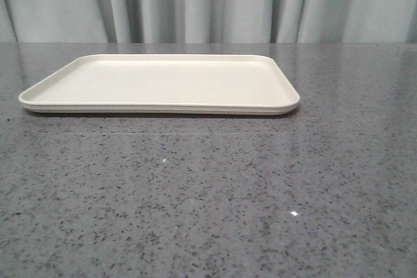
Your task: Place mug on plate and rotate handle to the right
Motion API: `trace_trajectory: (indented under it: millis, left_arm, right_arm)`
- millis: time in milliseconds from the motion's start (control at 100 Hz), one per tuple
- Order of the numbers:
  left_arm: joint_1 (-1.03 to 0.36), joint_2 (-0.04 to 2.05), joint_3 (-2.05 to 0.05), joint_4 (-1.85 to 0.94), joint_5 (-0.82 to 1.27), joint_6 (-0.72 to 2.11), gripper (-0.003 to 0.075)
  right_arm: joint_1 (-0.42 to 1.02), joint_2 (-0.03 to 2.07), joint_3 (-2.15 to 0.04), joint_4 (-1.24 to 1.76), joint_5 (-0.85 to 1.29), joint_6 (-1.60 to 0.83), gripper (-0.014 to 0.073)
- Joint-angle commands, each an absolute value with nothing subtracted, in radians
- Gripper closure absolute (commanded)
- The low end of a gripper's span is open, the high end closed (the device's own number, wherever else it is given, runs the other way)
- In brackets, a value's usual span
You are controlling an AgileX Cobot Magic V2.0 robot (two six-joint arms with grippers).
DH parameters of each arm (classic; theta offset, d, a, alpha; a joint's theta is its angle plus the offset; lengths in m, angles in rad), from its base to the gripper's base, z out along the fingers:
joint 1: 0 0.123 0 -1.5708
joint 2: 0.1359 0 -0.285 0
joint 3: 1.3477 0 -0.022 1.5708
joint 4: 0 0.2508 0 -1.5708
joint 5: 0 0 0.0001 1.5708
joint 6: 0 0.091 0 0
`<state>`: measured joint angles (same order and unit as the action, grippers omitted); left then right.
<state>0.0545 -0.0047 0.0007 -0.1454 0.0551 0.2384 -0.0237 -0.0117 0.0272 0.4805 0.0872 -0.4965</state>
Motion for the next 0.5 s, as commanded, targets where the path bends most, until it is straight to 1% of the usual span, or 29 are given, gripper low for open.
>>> trace_trajectory:
  millis: [0,490]
  left_arm:
    - [0.054,-0.033,0.010,-0.140,-0.025,0.234,0.0740]
    - [0.054,-0.033,0.010,-0.140,-0.055,0.234,0.0740]
  right_arm:
    - [-0.022,-0.030,0.027,0.488,0.006,-0.502,0.0652]
    - [-0.022,-0.030,0.027,0.488,0.006,-0.502,0.0652]
